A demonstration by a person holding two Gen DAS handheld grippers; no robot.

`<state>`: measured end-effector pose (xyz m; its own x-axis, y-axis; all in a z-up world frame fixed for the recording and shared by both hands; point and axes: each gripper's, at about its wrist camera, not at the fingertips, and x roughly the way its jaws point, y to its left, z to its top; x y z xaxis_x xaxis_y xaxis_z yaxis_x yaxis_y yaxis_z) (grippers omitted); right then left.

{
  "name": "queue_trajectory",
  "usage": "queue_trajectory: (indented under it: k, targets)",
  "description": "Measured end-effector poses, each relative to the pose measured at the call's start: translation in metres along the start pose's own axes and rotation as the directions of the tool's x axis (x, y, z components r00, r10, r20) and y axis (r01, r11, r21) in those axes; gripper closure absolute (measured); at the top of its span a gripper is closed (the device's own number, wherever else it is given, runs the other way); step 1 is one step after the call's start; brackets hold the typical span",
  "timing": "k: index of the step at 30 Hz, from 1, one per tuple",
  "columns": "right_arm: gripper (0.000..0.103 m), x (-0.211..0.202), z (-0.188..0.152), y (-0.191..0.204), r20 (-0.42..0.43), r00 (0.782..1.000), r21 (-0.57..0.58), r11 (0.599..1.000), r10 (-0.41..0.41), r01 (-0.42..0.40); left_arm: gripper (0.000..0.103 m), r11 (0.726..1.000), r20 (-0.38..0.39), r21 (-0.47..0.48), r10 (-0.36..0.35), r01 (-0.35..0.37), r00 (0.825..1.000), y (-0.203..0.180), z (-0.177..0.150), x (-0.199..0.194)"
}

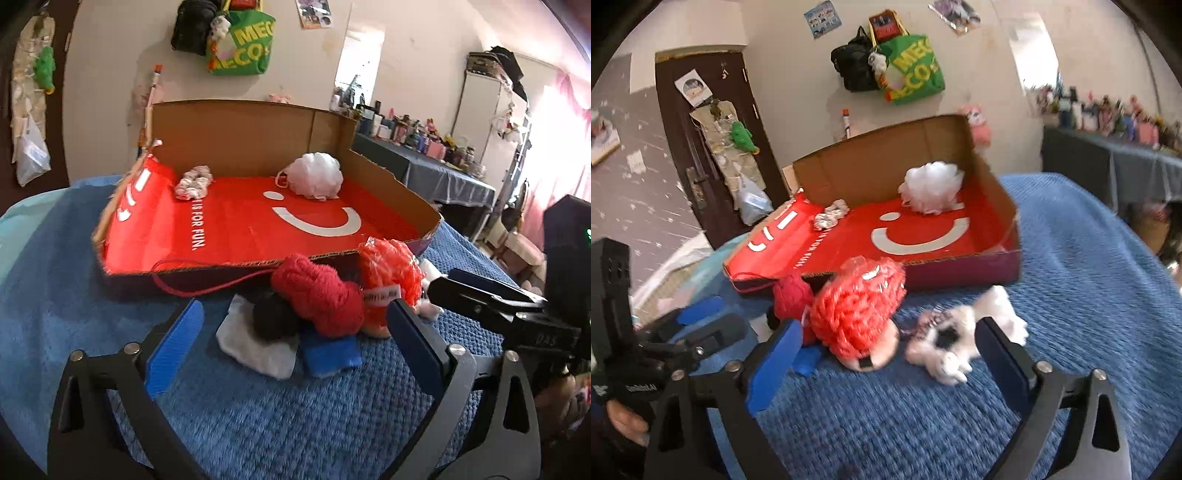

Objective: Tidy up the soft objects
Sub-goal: 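Grasp the red mesh puff with the right gripper while the left approaches the red knitted ball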

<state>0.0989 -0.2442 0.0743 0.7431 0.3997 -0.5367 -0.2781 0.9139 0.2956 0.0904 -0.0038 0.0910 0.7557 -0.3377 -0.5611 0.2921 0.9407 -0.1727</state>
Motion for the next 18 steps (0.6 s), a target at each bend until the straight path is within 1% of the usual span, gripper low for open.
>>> queue_trajectory:
  k: [4, 6, 7, 9, 11, 14, 16, 18]
  targets:
    - [0.008, 0.013, 0.009, -0.006, -0.032, 0.997, 0.042, 0.997, 0.071, -0.069, 0.010, 0.999, -0.044, 0.017, -0.035, 0.036, 0.998, -0.002, 0.009, 0.017]
    - [0.009, 0.018, 0.012, -0.008, -0.046, 0.995, 0.047, 0.995, 0.089, -0.087, 0.017, 0.999, -0.056, 0.023, -0.046, 0.047, 0.997, -0.002, 0.010, 0.022]
    - [0.013, 0.021, 0.014, -0.008, -0.054, 0.993, 0.048, 0.994, 0.102, -0.099, 0.020, 0.998, -0.072, 0.032, -0.052, 0.055, 0.996, -0.004, 0.011, 0.027]
    - [0.014, 0.026, 0.015, -0.009, -0.069, 0.990, 0.052, 0.992, 0.121, -0.117, 0.021, 0.997, -0.087, 0.041, -0.063, 0.067, 0.994, -0.005, 0.012, 0.033]
    - [0.014, 0.030, 0.016, -0.011, -0.082, 0.987, 0.057, 0.989, 0.142, -0.137, 0.025, 0.995, -0.107, 0.050, -0.079, 0.084, 0.991, -0.007, 0.014, 0.039]
    - [0.017, 0.036, 0.018, -0.013, -0.099, 0.981, 0.064, 0.985, 0.165, -0.159, 0.025, 0.994, -0.128, 0.054, -0.092, 0.100, 0.988, -0.009, 0.015, 0.047]
    - [0.024, 0.041, 0.020, -0.015, -0.111, 0.975, 0.083, 0.980, 0.192, -0.183, 0.025, 0.992, -0.143, 0.055, -0.109, 0.117, 0.984, -0.010, 0.016, 0.053]
    - [0.027, 0.044, 0.020, -0.019, -0.123, 0.964, 0.116, 0.968, 0.237, -0.223, 0.035, 0.990, -0.149, 0.055, -0.121, 0.131, 0.981, -0.011, 0.017, 0.057]
